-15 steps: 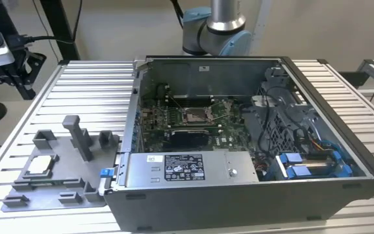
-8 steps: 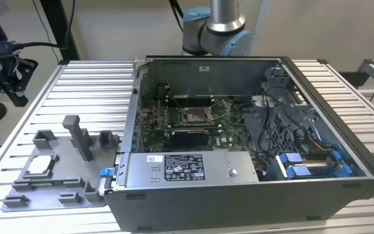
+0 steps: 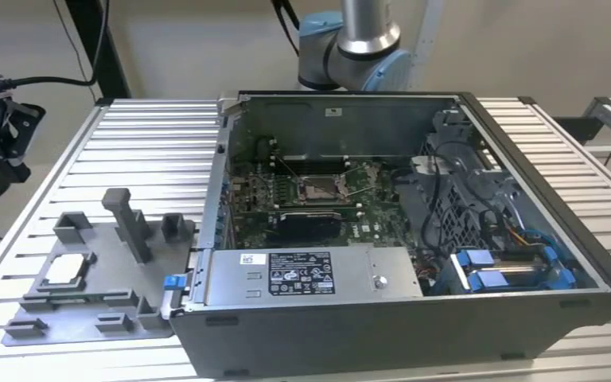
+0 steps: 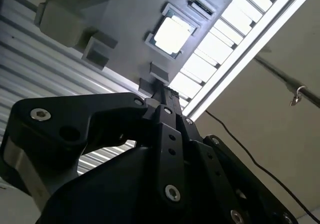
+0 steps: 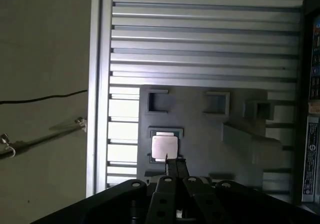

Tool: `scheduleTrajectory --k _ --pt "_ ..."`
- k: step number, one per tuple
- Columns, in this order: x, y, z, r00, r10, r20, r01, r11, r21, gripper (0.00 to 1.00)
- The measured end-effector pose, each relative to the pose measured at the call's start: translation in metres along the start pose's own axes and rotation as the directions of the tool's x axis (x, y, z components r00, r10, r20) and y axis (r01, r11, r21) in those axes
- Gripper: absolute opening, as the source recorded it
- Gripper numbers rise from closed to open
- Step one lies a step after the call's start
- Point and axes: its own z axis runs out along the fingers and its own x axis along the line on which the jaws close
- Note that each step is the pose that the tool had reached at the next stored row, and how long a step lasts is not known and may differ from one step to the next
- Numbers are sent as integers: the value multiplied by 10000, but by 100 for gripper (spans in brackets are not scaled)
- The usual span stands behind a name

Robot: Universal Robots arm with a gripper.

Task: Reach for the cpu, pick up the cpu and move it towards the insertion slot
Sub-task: 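Reach for the cpu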

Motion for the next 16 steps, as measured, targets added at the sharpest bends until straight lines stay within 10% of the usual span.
scheduleTrajectory --k 7,8,16 --pt "2 0 0 10000 -14 0 14 10000 -1 0" --pt "2 0 0 10000 -16 0 16 10000 -1 100" --pt "4 1 0 10000 -53 -2 53 10000 -1 100"
